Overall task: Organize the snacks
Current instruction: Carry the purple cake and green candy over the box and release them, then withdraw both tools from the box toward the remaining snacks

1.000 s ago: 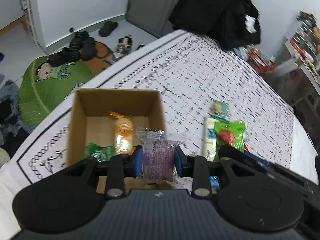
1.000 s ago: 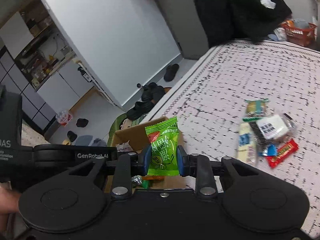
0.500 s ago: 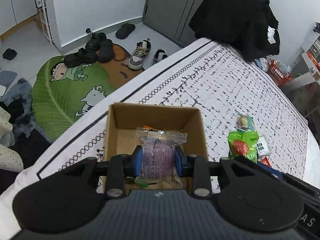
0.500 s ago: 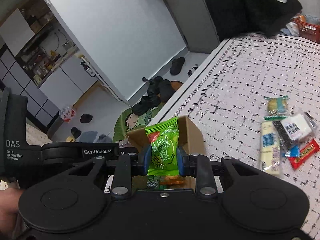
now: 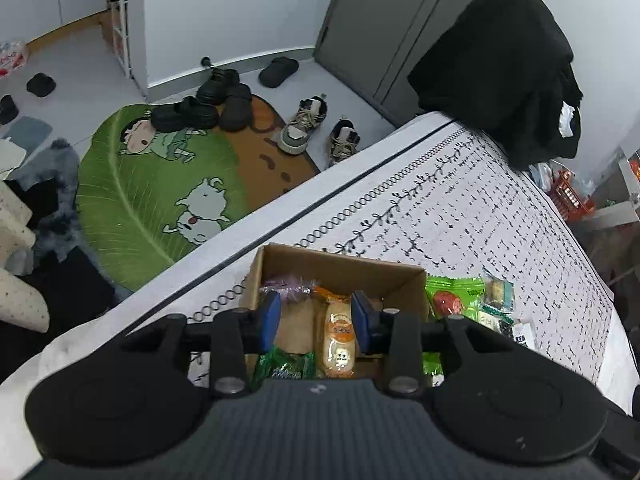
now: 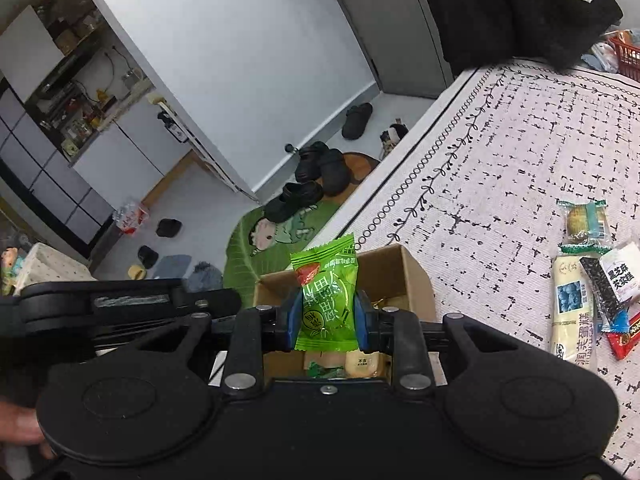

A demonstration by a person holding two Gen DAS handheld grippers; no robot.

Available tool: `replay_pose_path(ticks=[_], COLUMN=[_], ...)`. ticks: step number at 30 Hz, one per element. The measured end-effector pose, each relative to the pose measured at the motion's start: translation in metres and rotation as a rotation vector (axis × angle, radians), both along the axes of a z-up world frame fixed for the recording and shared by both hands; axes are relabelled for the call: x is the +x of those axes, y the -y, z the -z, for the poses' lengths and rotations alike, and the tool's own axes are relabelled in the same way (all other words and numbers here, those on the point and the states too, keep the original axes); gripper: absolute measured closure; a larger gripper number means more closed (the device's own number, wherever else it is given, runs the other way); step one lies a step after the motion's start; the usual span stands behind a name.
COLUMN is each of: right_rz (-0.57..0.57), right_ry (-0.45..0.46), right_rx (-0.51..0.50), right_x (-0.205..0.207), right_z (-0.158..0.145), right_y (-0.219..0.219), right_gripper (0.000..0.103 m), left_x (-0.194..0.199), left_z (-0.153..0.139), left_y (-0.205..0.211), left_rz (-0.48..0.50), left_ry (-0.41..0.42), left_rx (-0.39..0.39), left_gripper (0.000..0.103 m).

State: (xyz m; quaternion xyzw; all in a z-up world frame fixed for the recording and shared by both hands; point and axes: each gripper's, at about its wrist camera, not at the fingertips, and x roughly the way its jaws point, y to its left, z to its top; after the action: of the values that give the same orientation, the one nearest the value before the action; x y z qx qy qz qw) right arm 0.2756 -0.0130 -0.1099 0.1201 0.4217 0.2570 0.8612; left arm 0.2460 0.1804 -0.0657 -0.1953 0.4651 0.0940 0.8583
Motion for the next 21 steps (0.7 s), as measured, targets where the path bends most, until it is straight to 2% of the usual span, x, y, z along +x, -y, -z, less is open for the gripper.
replay_pose_path(ticks=[4, 6, 7, 8, 11, 13, 19, 21], right_rz=[0.014, 0.01, 0.013, 0.017, 0.02, 0.02, -0.012, -0.015], right_ry=[-0.033, -0.036, -0.036, -0.033, -0.053, -0.071, -0.071, -0.086], right_rx=[-0.028, -0.021, -0.014, -0.007, -0.006, -0.002, -0.031, -0.047], right_x=[0.009, 0.012, 0.013, 0.014, 0.017, 0.017, 0.008, 0.004], right_z=[0.005, 0.006, 0.006, 0.006, 0.006, 0.005, 0.004, 0.006], right_y=[-0.004, -0.004, -0.003, -0.003, -0.002, -0.001, 0.003, 0.007], right_gripper=[0.072, 0.059, 0.045, 0.041, 0.04, 0.04, 0.035, 0.033], left_x=[-0.009, -0.014, -0.016, -0.019, -0.027, -0.032, -0.044, -0.046], left_z=[-0.004, -0.007, -0.009, -0.01, -0.015, -0.017, -0.021, -0.019], left_y=[-0.007, -0.01, -0.011, -0.012, -0.012, -0.01, -0.001, 0.002], left_rz=[-0.035, -0.056, -0.062, -0.069, -0.086, -0.086, -0.112, -0.116], left_ry=[0.001, 0.001, 0.001, 0.0, -0.006, -0.01, -0.03, -0.053], left_rx=[0.006, 0.008, 0.01, 0.012, 0.03, 0.048, 0.091, 0.095], left_gripper=[0.061, 0.057, 0.054, 0.053, 0.045, 0.036, 0.022, 0.021])
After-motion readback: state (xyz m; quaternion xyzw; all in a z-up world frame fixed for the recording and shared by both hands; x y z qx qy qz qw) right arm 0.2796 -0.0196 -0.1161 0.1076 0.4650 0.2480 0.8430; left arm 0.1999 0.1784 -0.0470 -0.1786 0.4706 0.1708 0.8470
